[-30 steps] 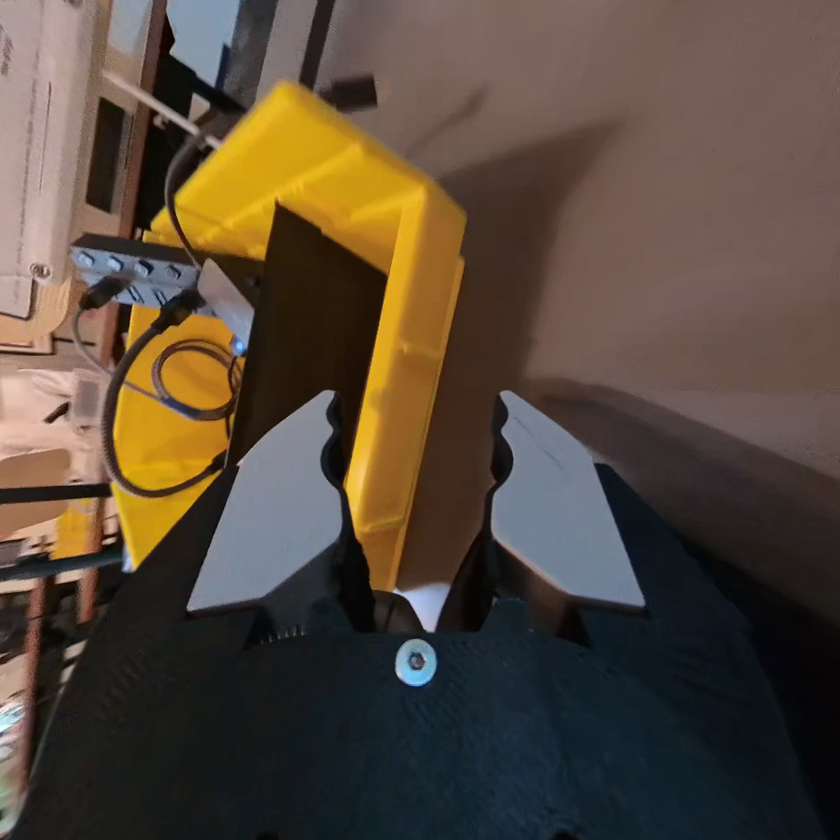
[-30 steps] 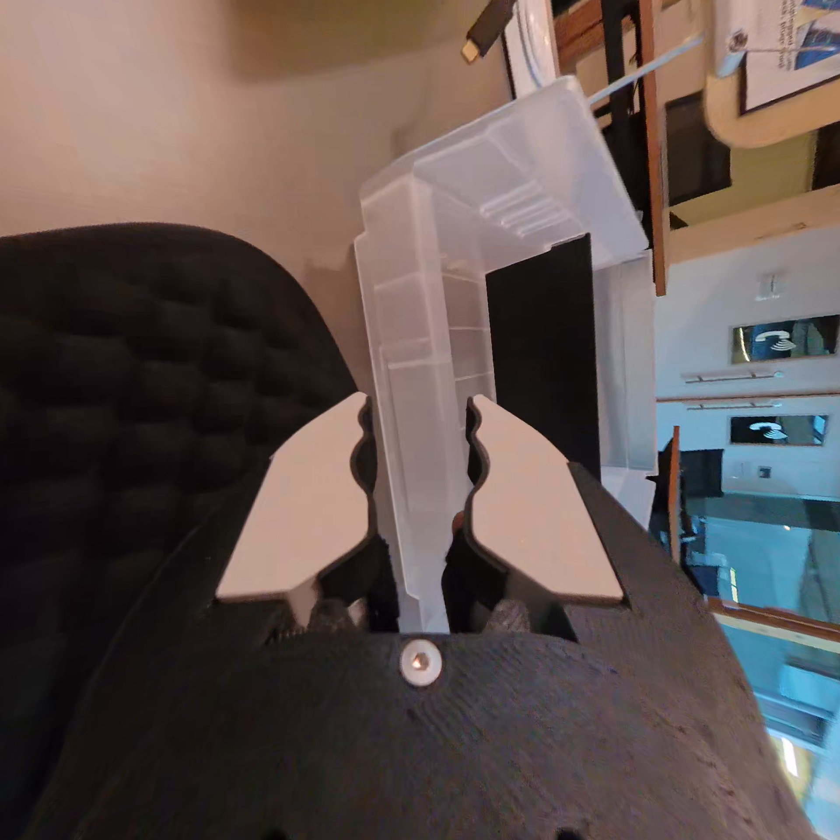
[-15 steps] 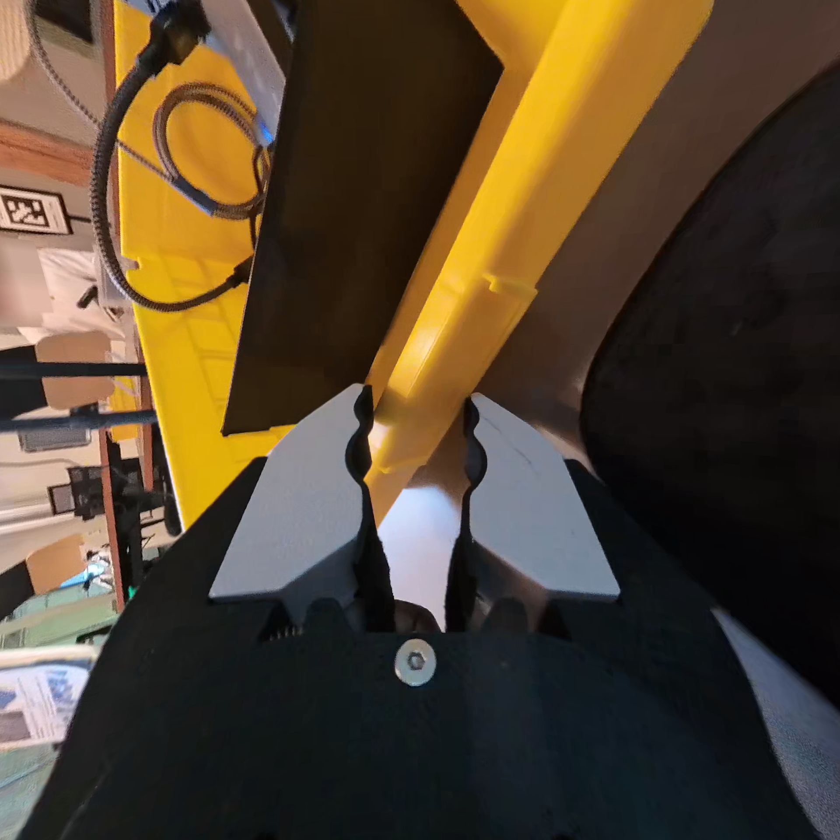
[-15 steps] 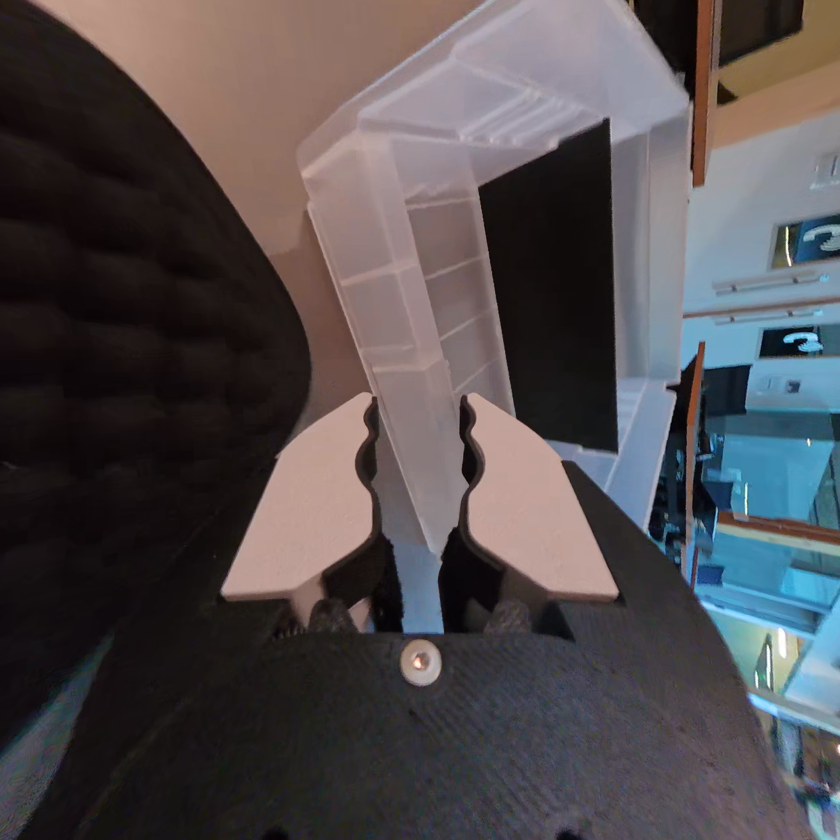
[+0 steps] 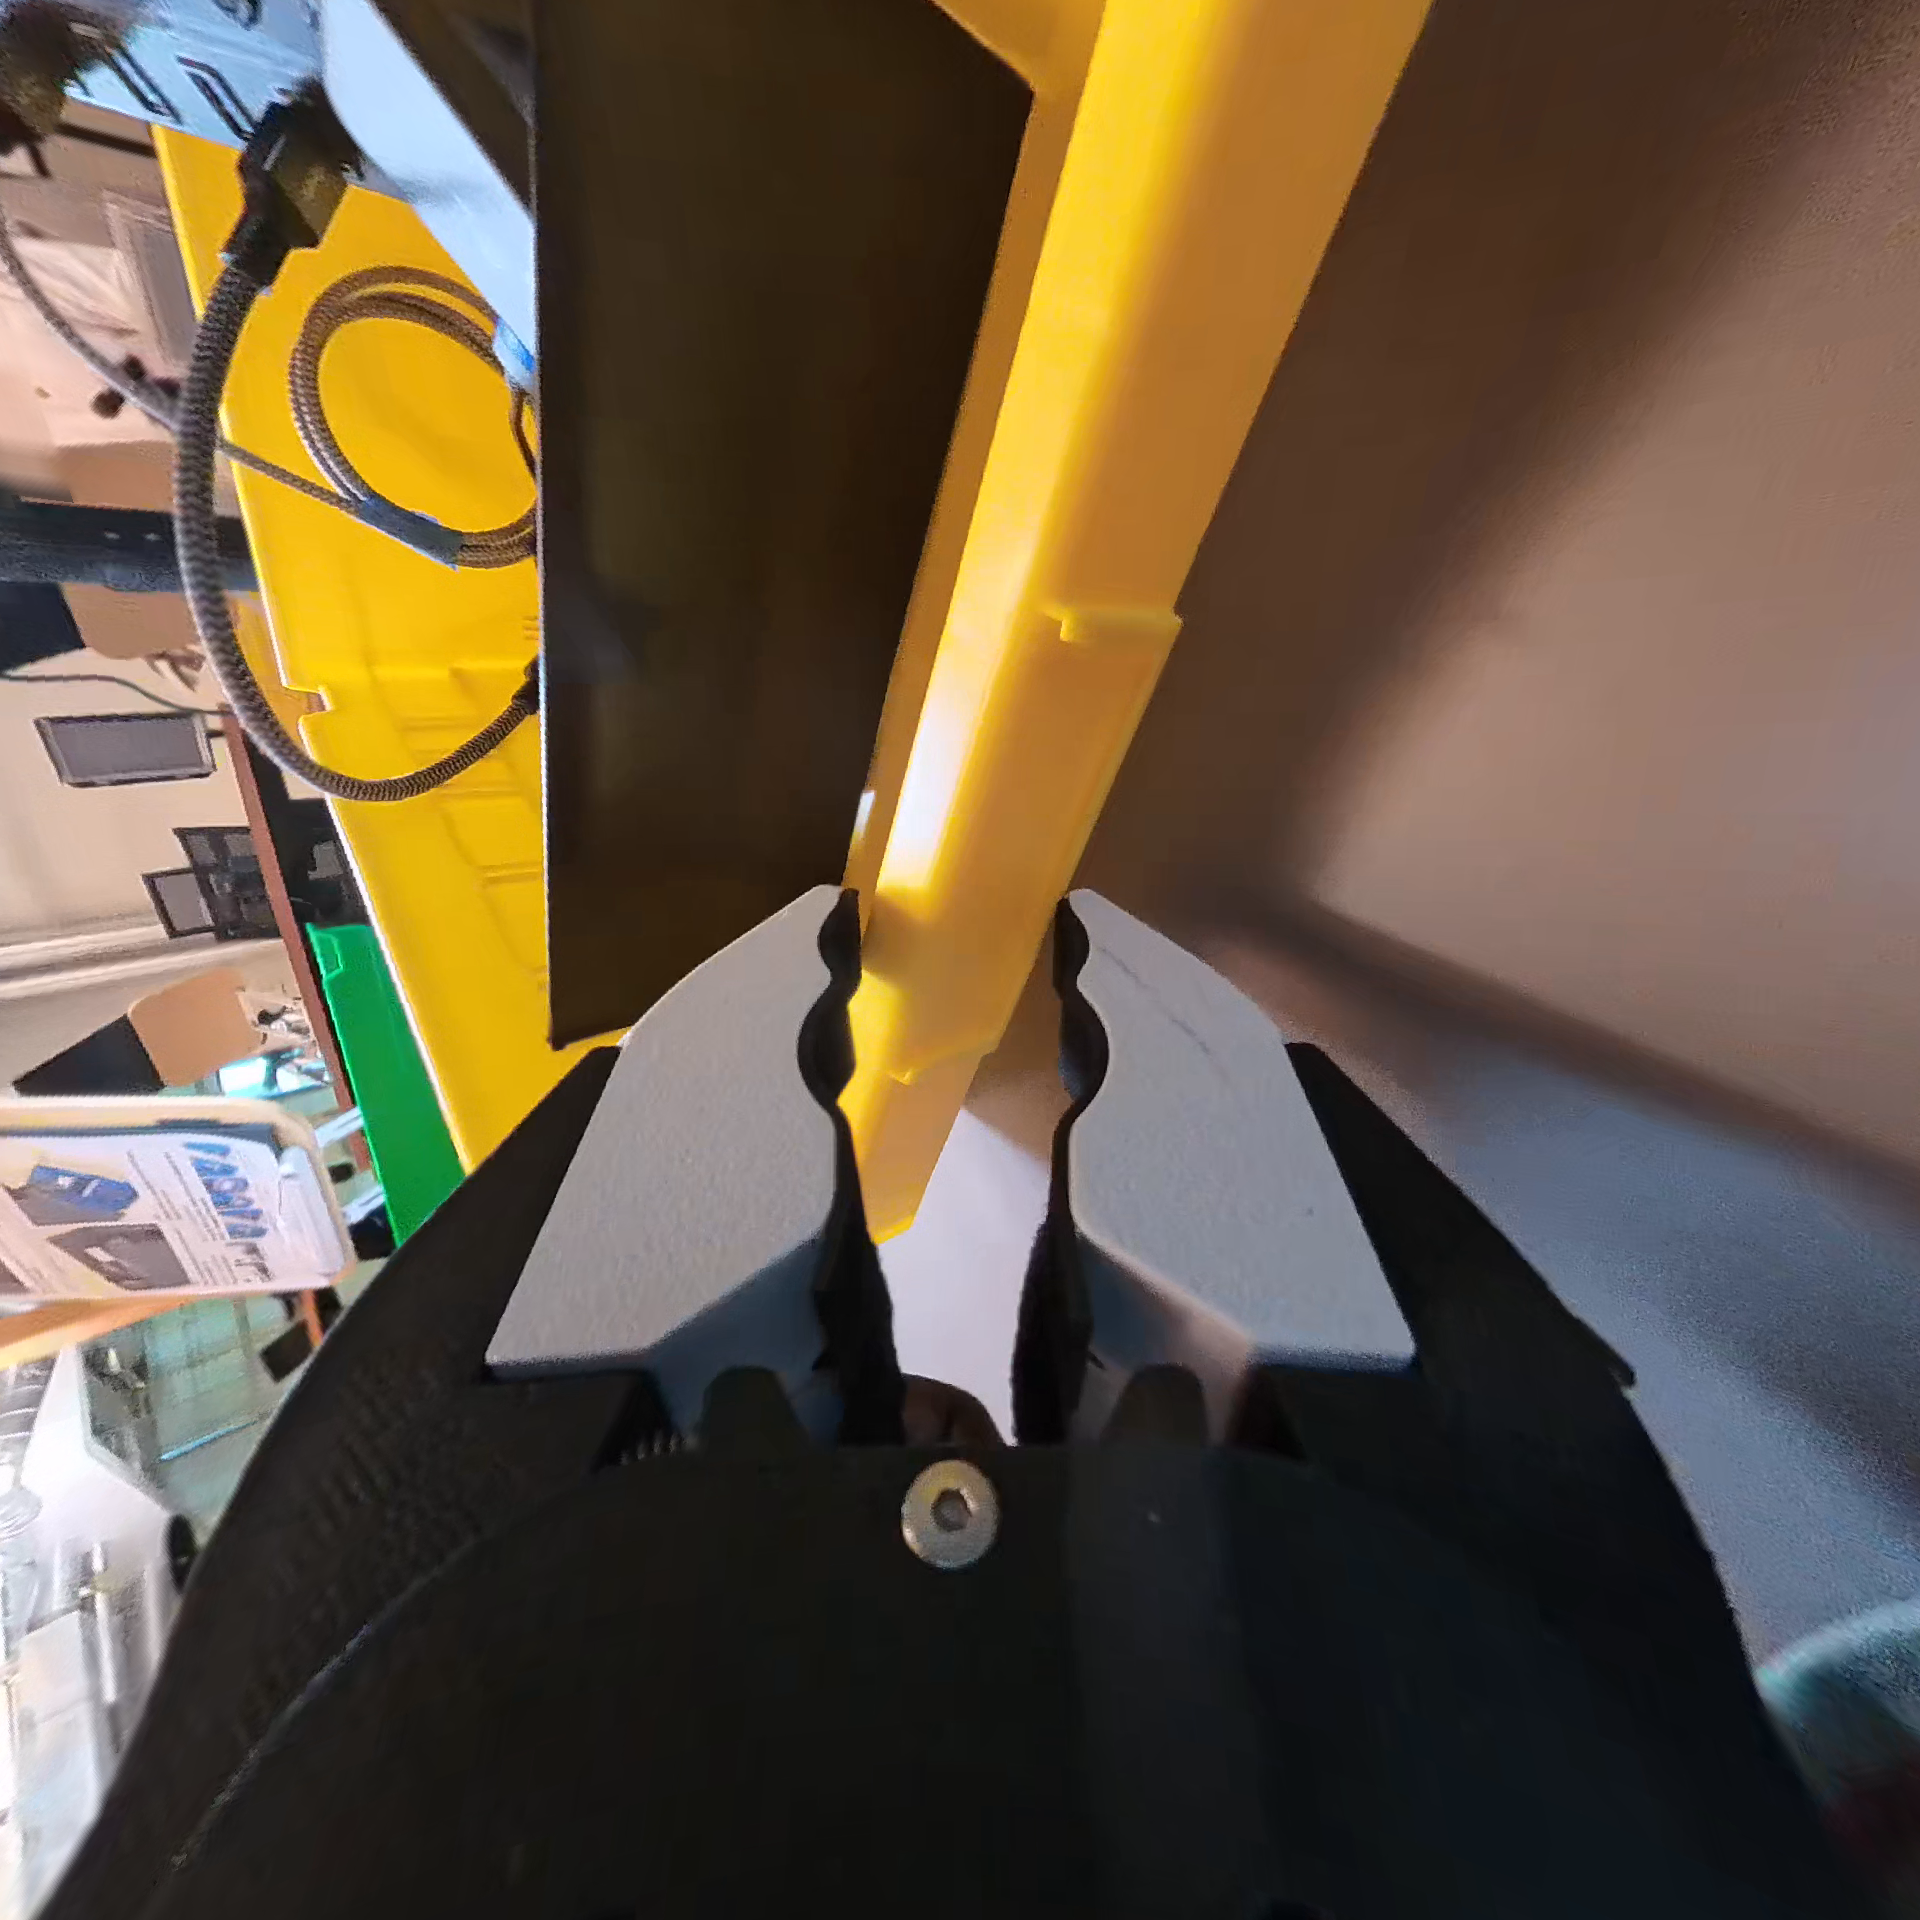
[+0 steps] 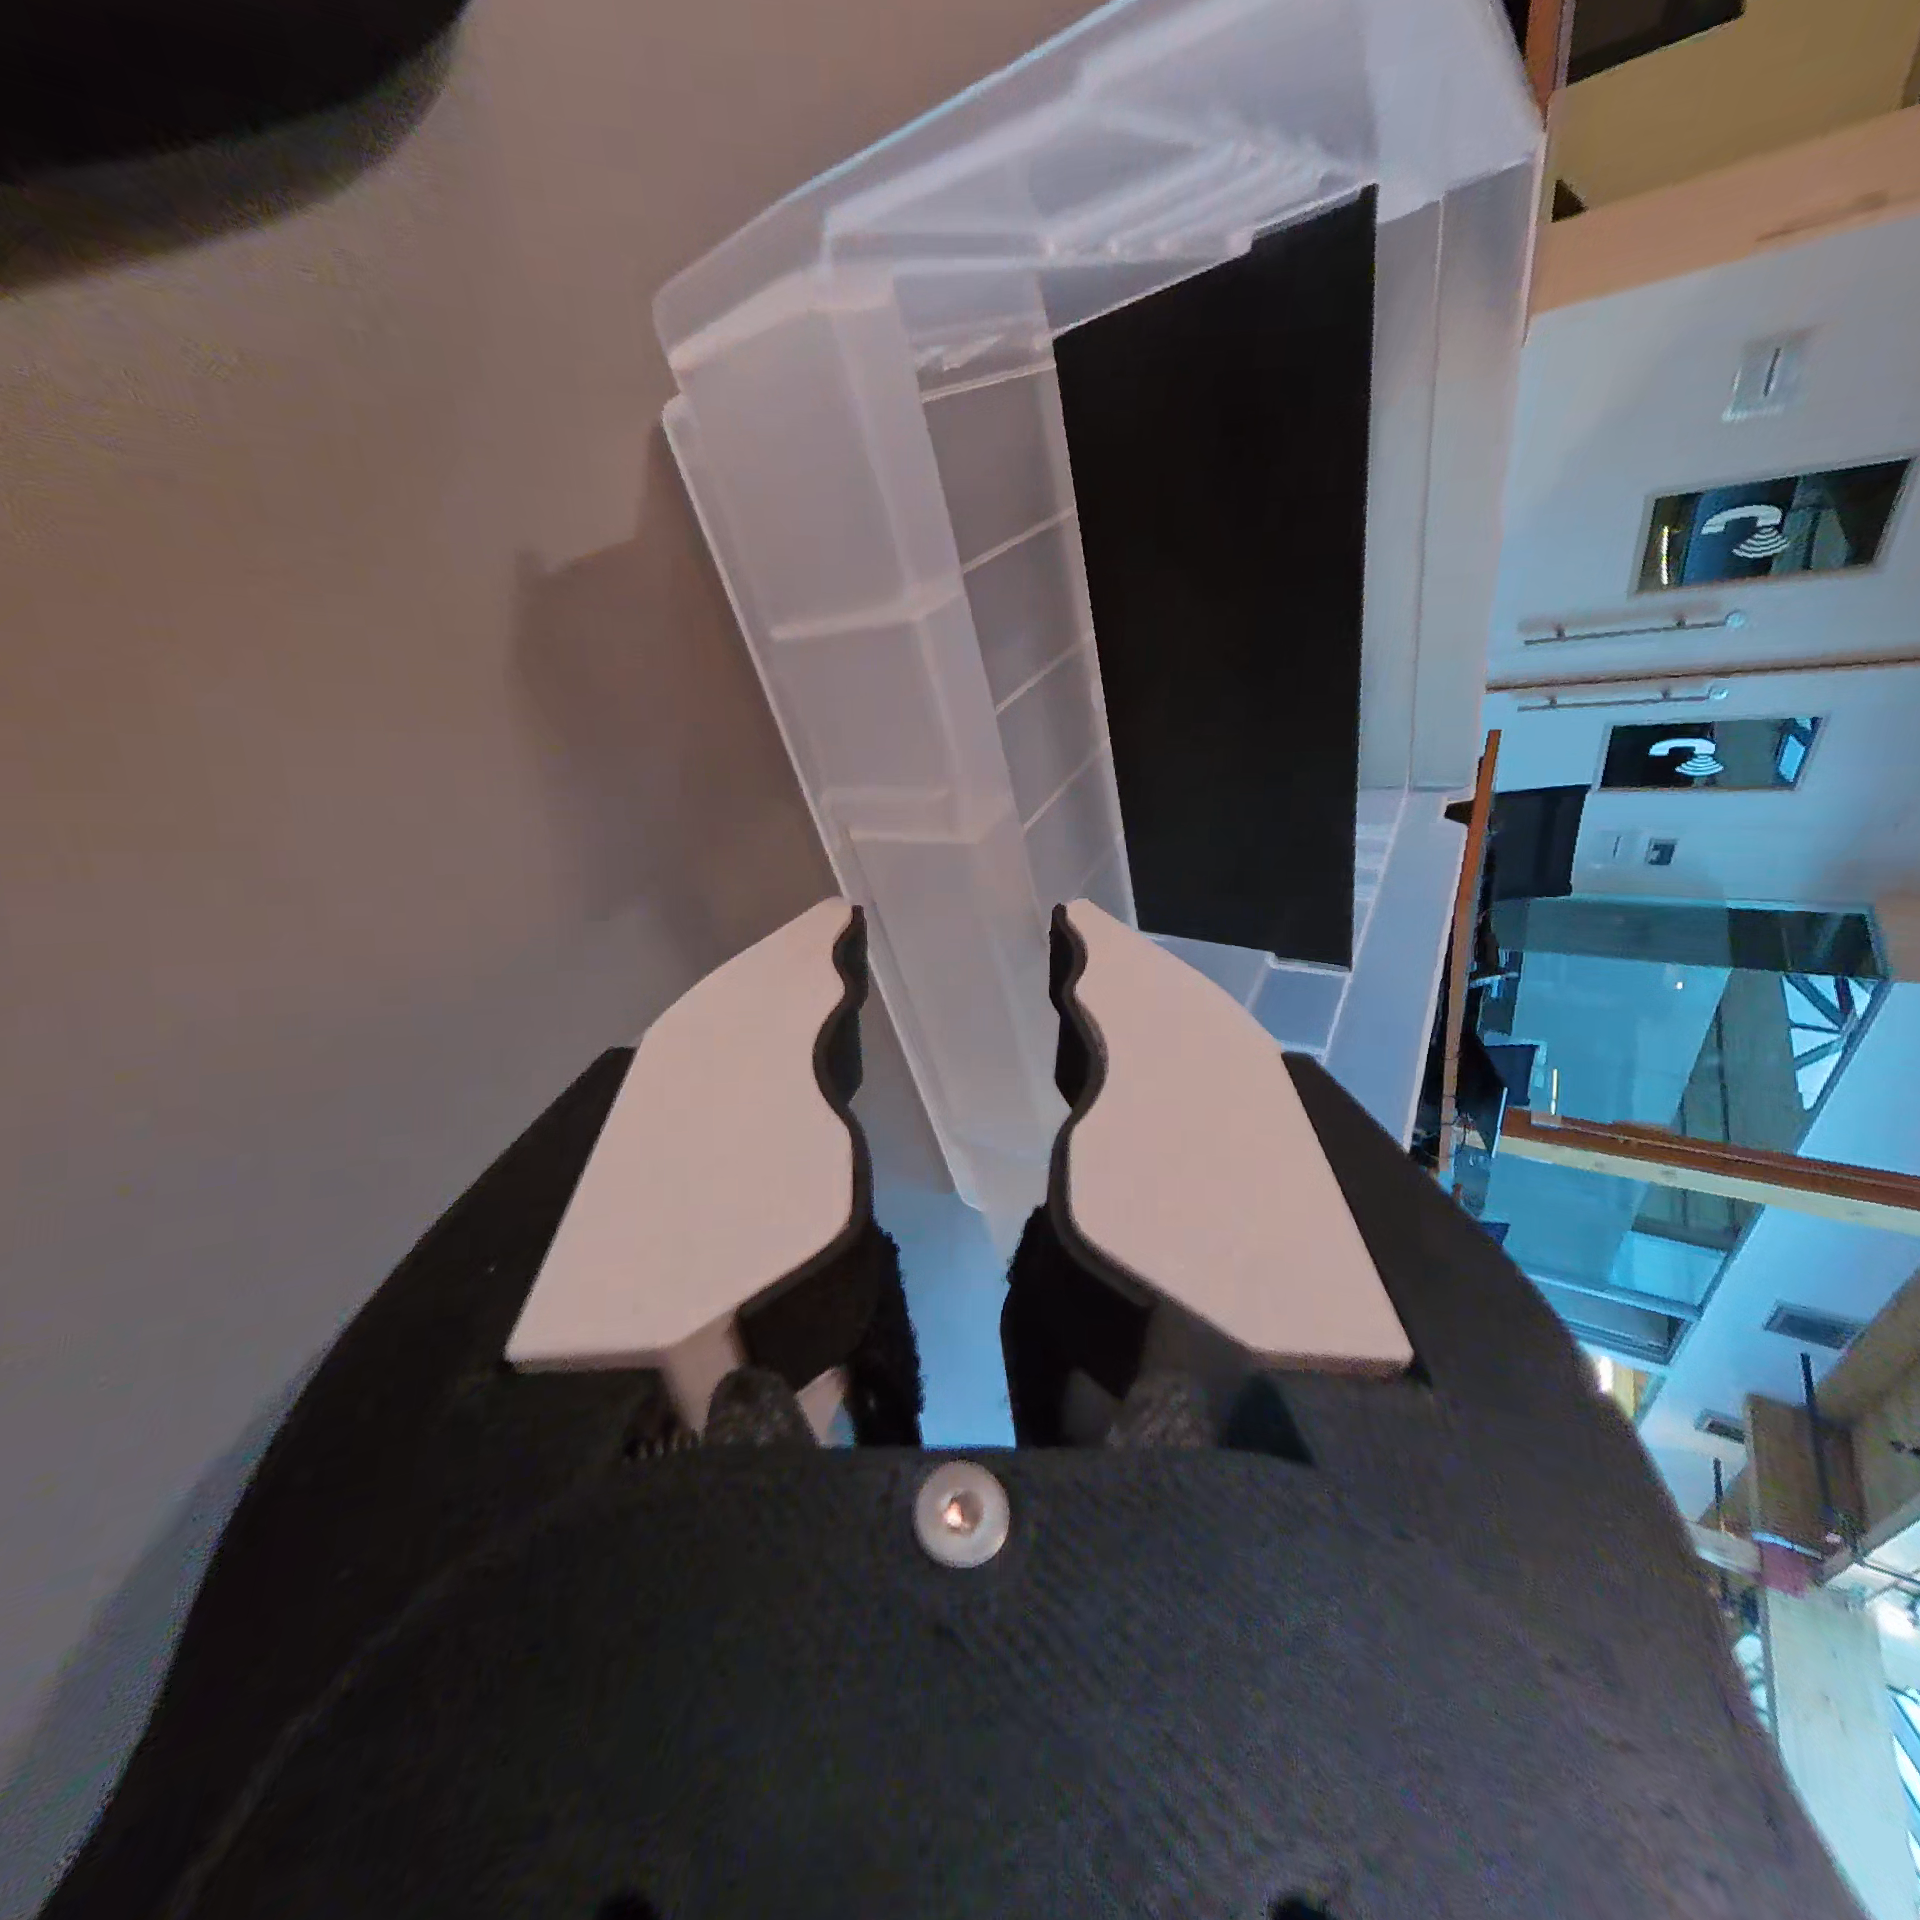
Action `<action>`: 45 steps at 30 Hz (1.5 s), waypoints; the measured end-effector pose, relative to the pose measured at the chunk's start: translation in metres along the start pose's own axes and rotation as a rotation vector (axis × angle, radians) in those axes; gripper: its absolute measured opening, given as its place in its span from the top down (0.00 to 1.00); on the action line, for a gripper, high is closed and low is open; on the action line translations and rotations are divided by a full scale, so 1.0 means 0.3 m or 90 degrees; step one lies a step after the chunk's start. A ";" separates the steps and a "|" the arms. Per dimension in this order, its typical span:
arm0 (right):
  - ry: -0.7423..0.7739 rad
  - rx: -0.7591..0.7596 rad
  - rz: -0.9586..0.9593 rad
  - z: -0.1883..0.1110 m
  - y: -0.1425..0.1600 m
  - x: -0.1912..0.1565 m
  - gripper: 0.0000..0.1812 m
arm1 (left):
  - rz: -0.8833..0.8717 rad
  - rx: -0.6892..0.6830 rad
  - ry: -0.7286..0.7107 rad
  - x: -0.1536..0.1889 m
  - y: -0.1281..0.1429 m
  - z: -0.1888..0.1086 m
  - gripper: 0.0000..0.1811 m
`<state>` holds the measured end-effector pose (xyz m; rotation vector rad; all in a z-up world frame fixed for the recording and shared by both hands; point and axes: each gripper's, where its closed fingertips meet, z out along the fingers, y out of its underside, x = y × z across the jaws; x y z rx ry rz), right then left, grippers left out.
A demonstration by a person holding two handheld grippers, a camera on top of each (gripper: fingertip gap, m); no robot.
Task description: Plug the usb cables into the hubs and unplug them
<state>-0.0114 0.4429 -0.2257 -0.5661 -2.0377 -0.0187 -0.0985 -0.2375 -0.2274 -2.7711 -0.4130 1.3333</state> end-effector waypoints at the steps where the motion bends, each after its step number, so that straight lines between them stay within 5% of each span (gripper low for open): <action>1: -0.001 0.006 0.000 -0.009 0.017 -0.001 0.81 | 0.015 -0.004 0.007 0.005 0.035 -0.016 0.80; 7: -0.008 0.007 0.039 -0.047 0.092 -0.010 0.79 | 0.025 -0.011 0.039 0.055 0.164 -0.107 0.80; 16: -0.009 0.089 0.148 -0.140 0.024 0.040 0.66 | -0.033 0.009 0.113 0.099 0.148 -0.130 0.70; 21: 0.071 0.288 0.221 -0.269 -0.151 0.172 0.66 | -0.250 0.353 0.233 0.060 -0.107 -0.310 0.60; 25: 0.077 0.444 0.263 -0.350 -0.304 0.218 0.66 | -0.415 0.595 0.091 -0.192 -0.214 -0.435 0.61; 29: 0.041 0.498 0.240 -0.358 -0.414 0.192 0.65 | -0.449 0.483 0.092 -0.280 -0.206 -0.307 0.62; 32: 0.032 0.464 0.203 -0.333 -0.433 0.168 0.65 | -0.353 0.364 0.219 -0.236 -0.222 -0.181 0.62; 38: 0.043 0.423 0.194 -0.306 -0.405 0.162 0.66 | -0.342 0.123 0.421 -0.207 -0.162 0.054 0.64; 45: 0.044 0.397 0.193 -0.279 -0.381 0.156 0.66 | -0.333 0.057 0.454 -0.187 -0.139 0.151 0.64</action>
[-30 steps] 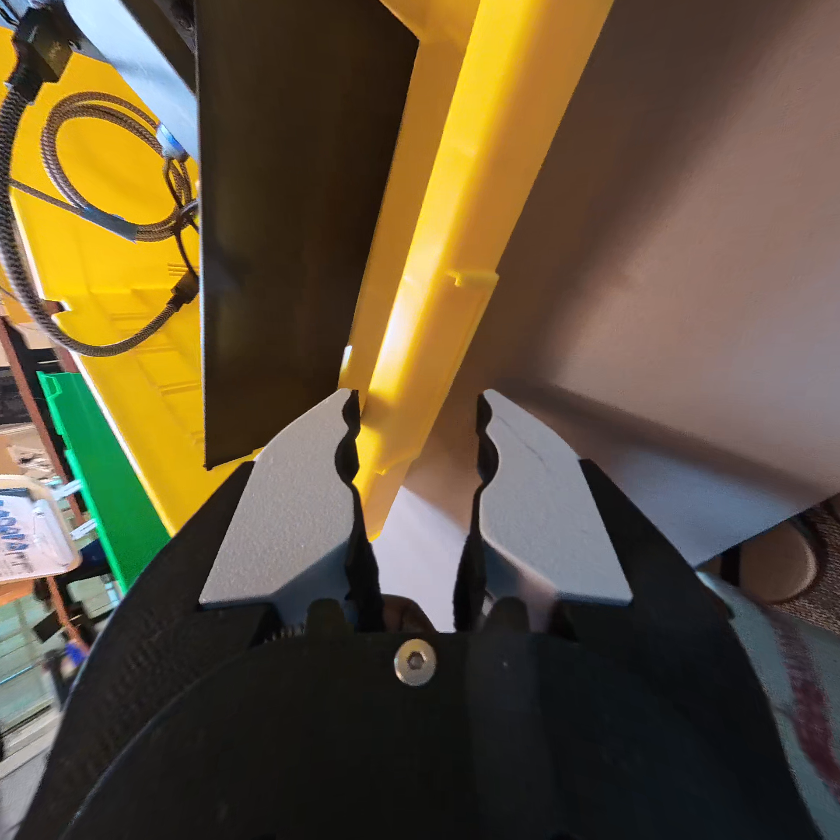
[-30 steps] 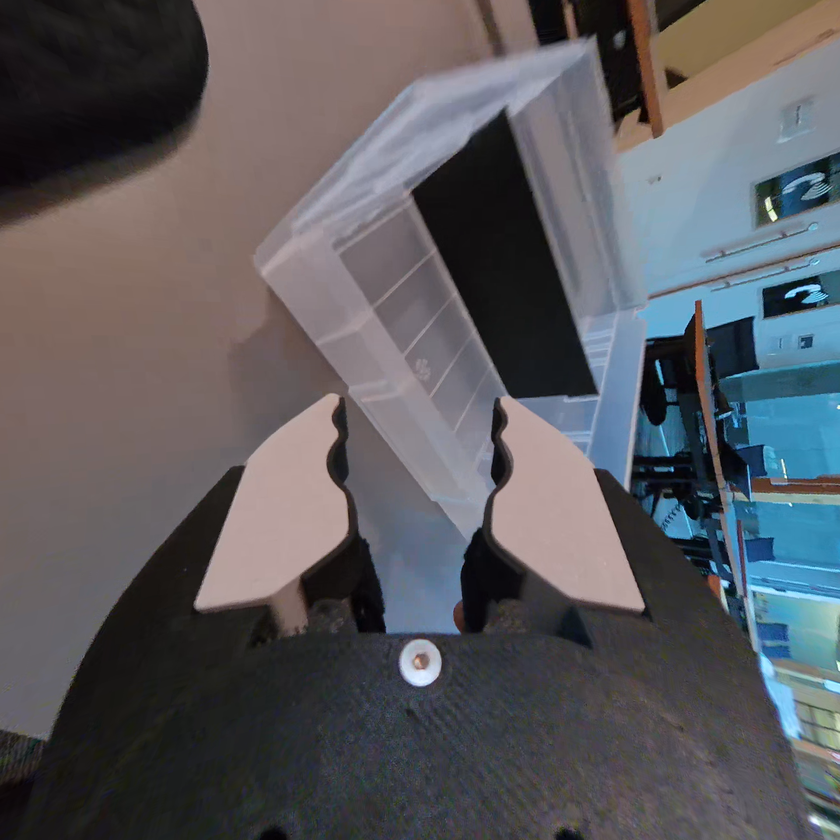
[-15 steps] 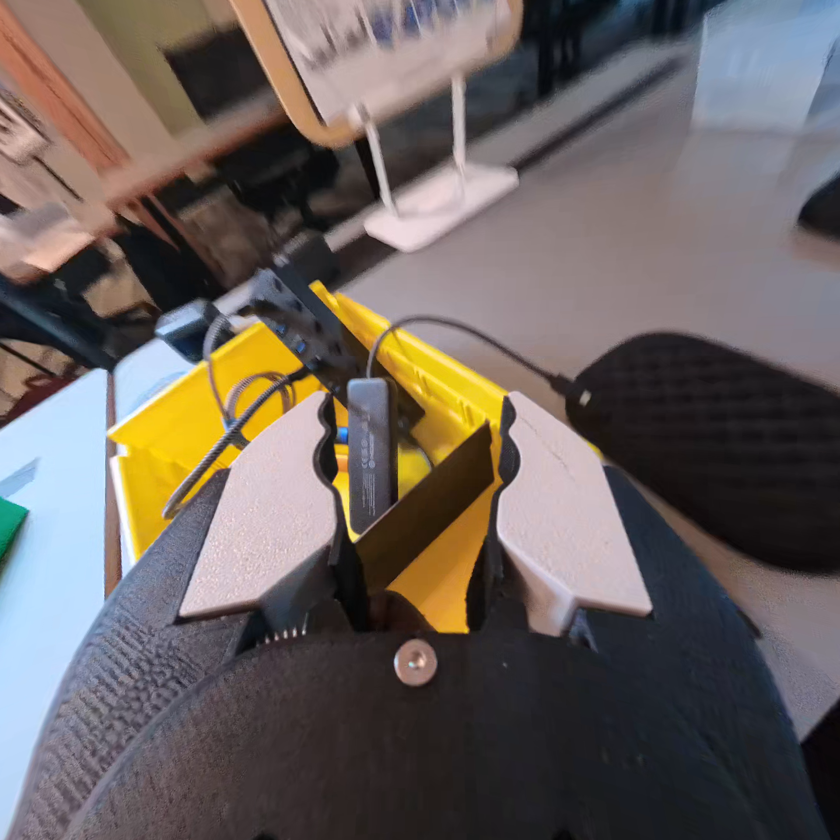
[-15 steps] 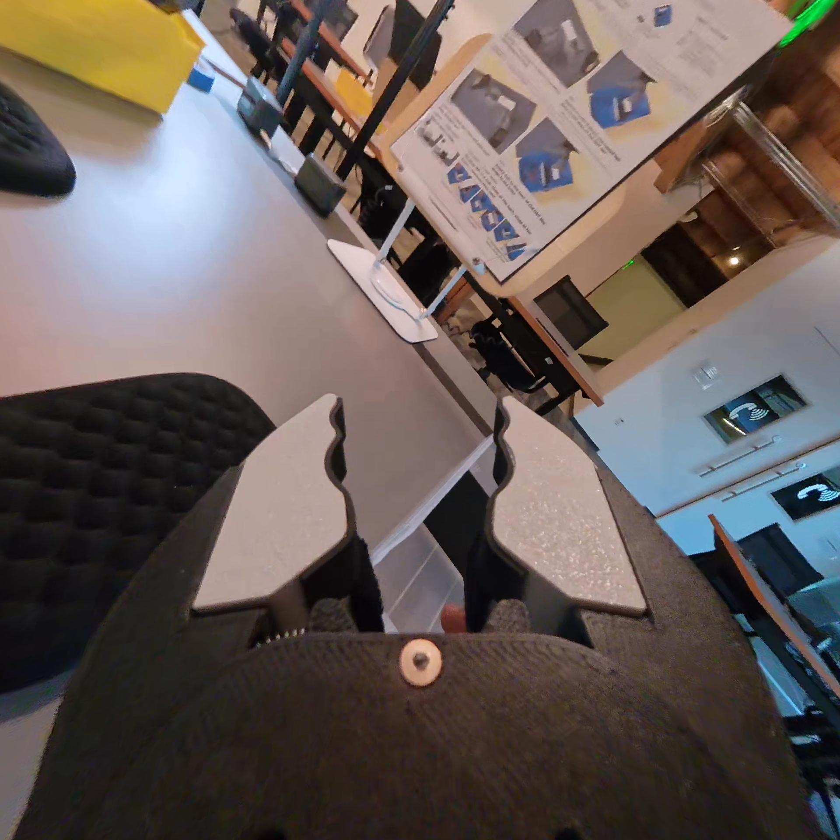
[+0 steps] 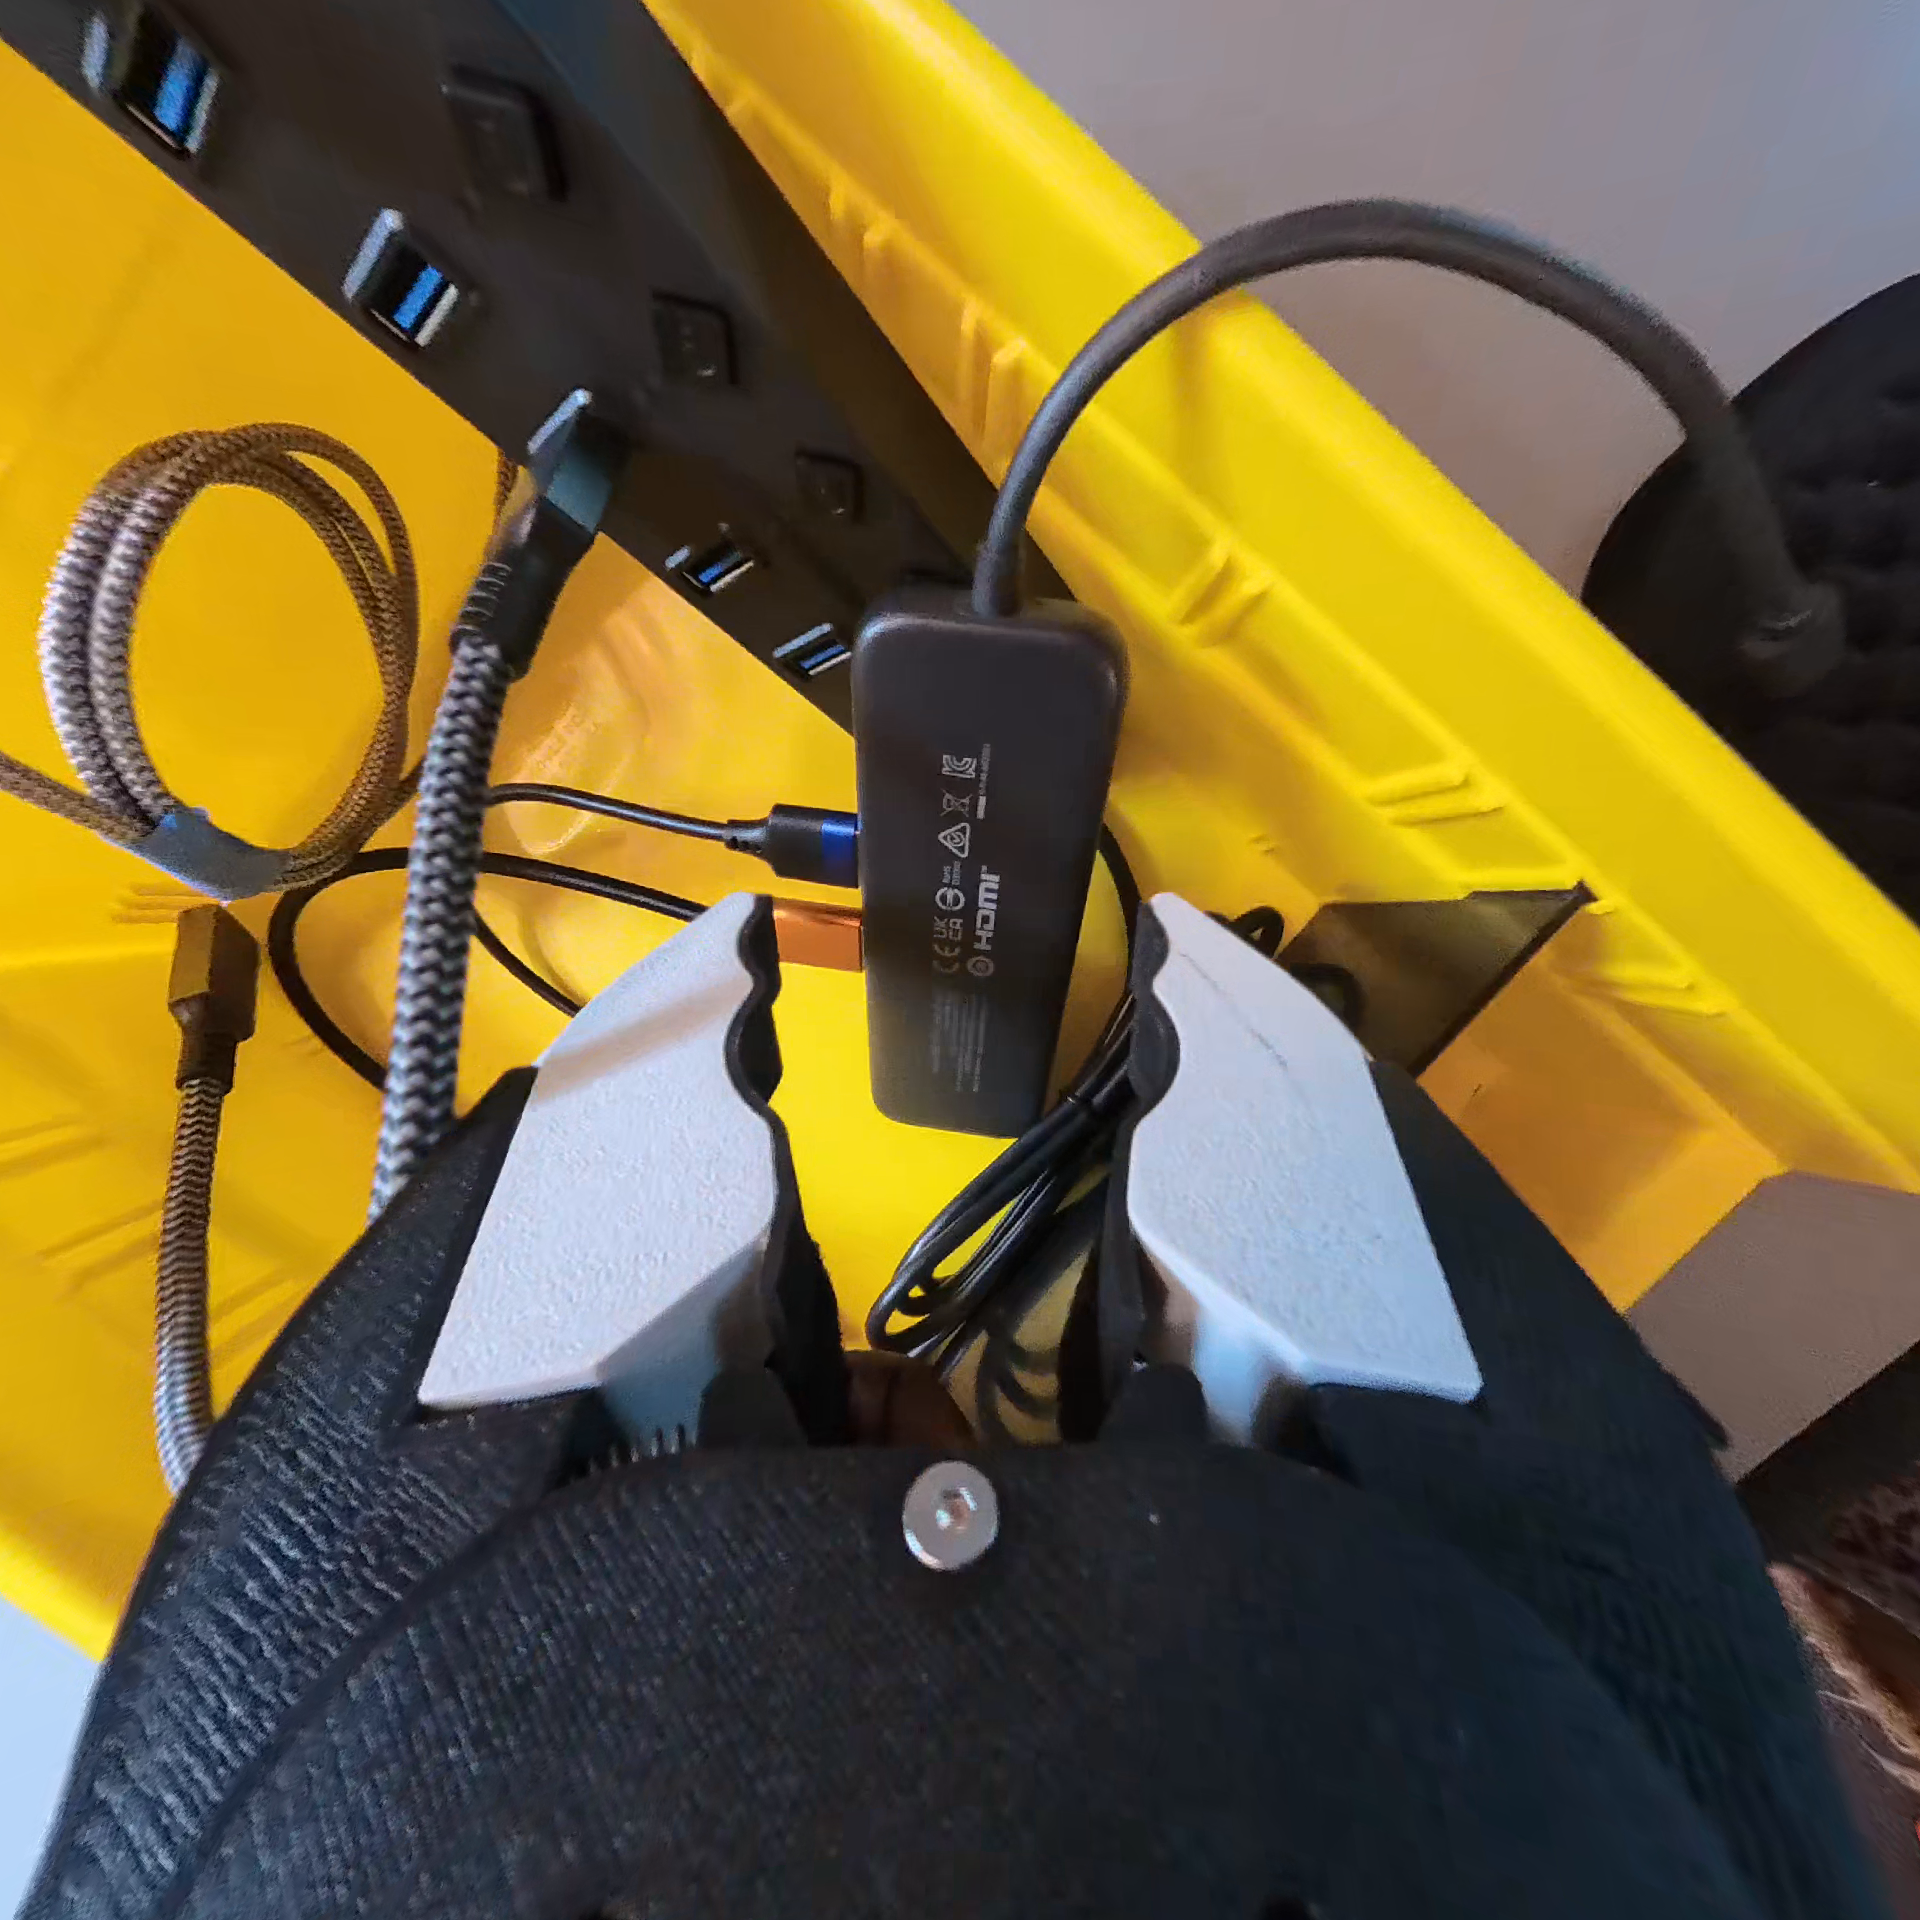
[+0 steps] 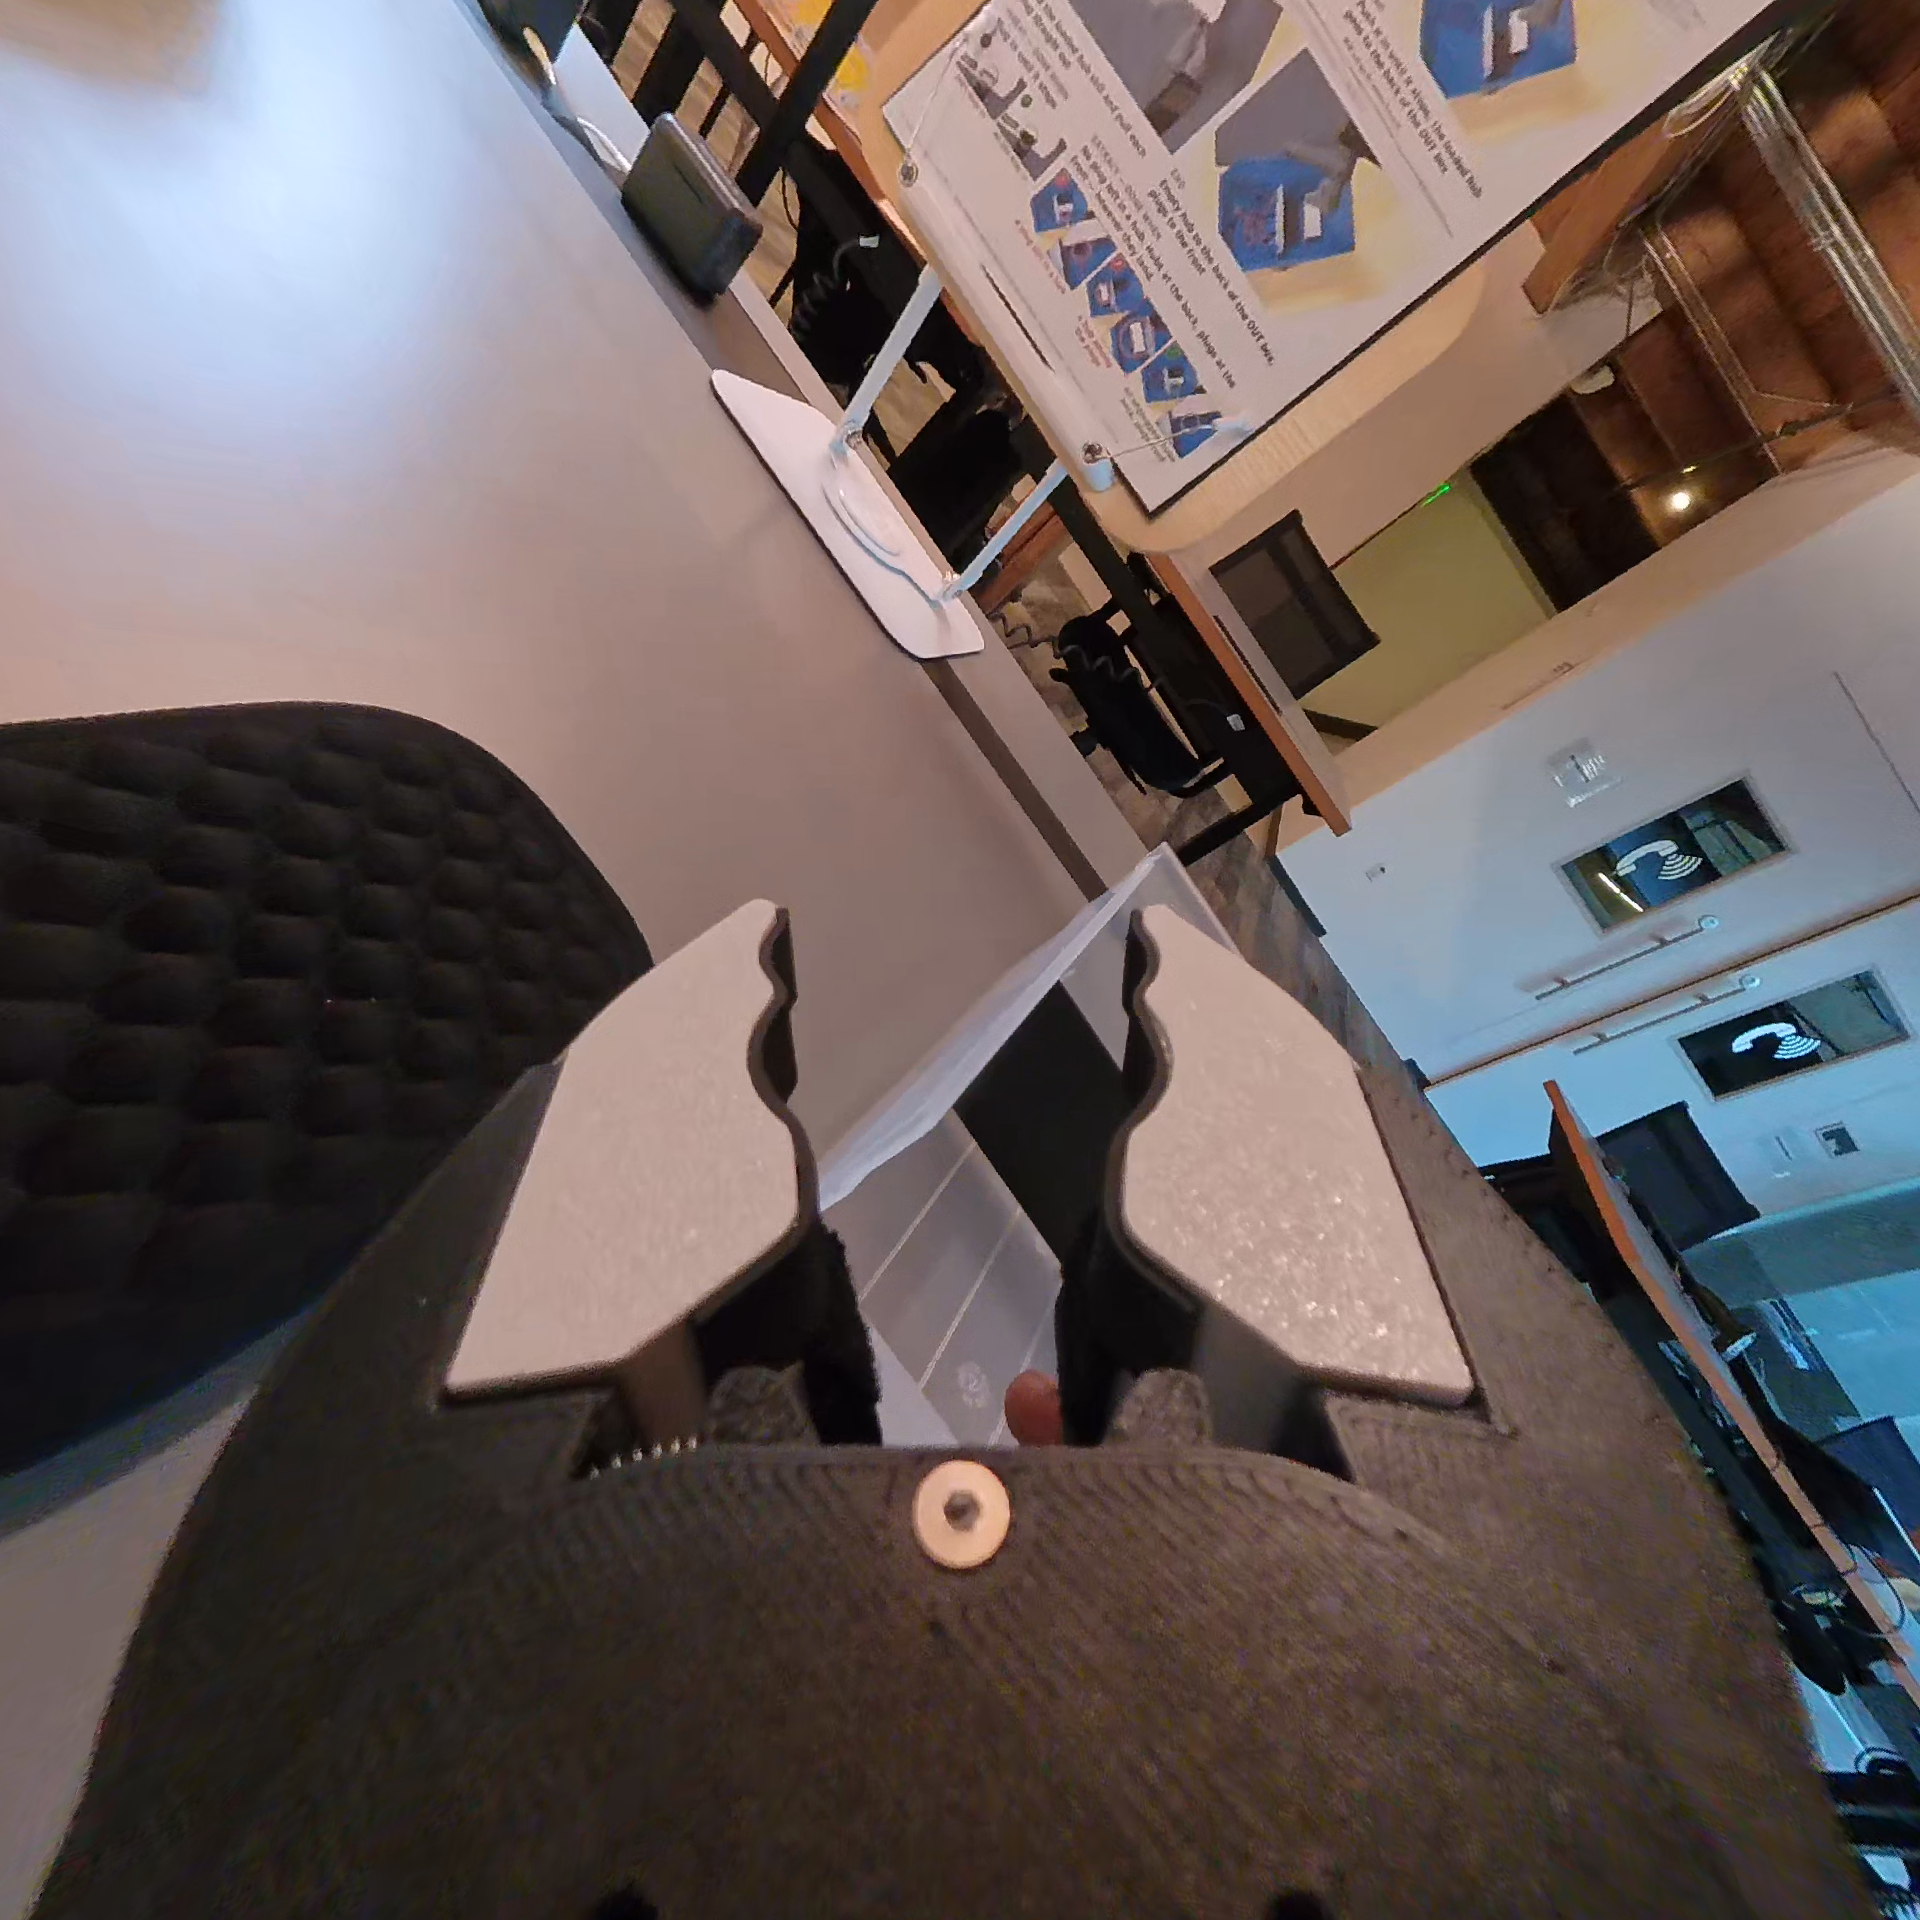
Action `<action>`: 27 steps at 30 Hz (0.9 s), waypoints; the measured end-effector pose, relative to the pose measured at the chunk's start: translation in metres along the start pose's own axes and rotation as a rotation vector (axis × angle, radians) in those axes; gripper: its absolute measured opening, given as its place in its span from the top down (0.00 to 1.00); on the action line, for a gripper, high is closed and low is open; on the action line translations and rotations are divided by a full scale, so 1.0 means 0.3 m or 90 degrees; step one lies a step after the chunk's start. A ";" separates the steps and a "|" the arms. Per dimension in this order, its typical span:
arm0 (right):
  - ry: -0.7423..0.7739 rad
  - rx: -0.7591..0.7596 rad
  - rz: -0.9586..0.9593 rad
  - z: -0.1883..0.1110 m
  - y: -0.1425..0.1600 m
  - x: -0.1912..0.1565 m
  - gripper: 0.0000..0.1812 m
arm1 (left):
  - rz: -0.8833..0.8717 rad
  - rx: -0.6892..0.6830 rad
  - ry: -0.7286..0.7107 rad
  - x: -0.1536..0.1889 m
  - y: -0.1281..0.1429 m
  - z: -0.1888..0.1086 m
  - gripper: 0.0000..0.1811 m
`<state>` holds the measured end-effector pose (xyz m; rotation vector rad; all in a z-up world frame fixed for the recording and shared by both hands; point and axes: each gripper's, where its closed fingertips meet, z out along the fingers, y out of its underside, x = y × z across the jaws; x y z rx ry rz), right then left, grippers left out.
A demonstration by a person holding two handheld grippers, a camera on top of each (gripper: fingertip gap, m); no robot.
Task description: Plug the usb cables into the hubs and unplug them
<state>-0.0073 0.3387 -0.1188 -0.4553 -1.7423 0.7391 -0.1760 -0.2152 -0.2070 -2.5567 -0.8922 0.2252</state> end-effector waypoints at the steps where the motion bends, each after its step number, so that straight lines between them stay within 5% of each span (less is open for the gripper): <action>1: -0.003 -0.002 -0.001 0.004 0.002 -0.004 0.66 | 0.001 -0.003 0.002 0.003 0.004 0.006 0.64; 27: -0.044 -0.053 -0.037 0.043 0.041 -0.064 0.67 | 0.062 0.018 -0.031 0.001 0.004 0.033 0.77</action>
